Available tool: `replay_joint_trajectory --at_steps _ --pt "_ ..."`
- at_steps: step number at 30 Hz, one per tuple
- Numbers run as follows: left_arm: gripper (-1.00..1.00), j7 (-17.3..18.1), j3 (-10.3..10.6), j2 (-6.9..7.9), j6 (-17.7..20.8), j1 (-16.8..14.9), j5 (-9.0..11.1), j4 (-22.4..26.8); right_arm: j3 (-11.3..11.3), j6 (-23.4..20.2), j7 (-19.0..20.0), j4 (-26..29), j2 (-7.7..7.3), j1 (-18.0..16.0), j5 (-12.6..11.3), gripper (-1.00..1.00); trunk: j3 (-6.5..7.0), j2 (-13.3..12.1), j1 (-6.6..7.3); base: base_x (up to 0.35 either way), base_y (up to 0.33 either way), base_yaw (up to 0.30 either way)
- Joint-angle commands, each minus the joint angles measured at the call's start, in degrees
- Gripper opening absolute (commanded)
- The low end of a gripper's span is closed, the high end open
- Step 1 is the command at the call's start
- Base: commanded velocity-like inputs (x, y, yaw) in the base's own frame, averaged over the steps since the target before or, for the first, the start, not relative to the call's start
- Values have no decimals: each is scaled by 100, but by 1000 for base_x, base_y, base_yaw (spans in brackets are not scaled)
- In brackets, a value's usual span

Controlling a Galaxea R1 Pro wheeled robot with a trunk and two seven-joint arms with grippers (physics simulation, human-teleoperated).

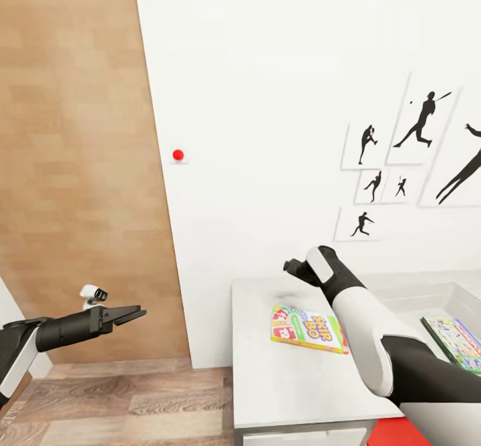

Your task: Put all the toys in the child's room - the three board games (two on the bed and one on the table), the two jigsaw puzzles on the table, and the tennis ball on the table - inside the toy box on the table in the child's room.

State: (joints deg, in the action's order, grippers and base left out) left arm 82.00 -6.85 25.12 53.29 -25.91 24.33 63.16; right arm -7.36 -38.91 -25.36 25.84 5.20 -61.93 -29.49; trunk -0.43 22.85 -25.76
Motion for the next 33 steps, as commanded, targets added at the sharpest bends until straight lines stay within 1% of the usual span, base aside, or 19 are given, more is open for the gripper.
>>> replay_joint_trajectory --at_steps 1,3,8,12,31,33 --pt "100 8 1 2 60 -2 12 -13 -20 -4 -54 11 1 2 -55 100 -14 7 -3 38 15 0" --pt "100 -4 0 2 60 -2 11 -35 -27 -3 -54 14 -13 8 -43 100 -33 7 -3 22 9 0" --pt "100 -15 0 2 59 -2 11 -54 -22 2 -56 17 -115 13 -29 100 -79 7 -3 7 3 0" --pt "100 -17 0 2 59 -2 10 -57 -29 4 -56 17 -158 14 -22 100 -117 7 -3 1 1 0" --pt "100 -11 -19 17 59 -2 10 -58 -44 14 -58 9 -186 14 -13 100 -297 7 -3 89 10 0" --pt "100 -11 -53 14 59 -2 10 -58 -44 14 -62 9 -258 14 -13 100 -316 7 -3 172 83 0"
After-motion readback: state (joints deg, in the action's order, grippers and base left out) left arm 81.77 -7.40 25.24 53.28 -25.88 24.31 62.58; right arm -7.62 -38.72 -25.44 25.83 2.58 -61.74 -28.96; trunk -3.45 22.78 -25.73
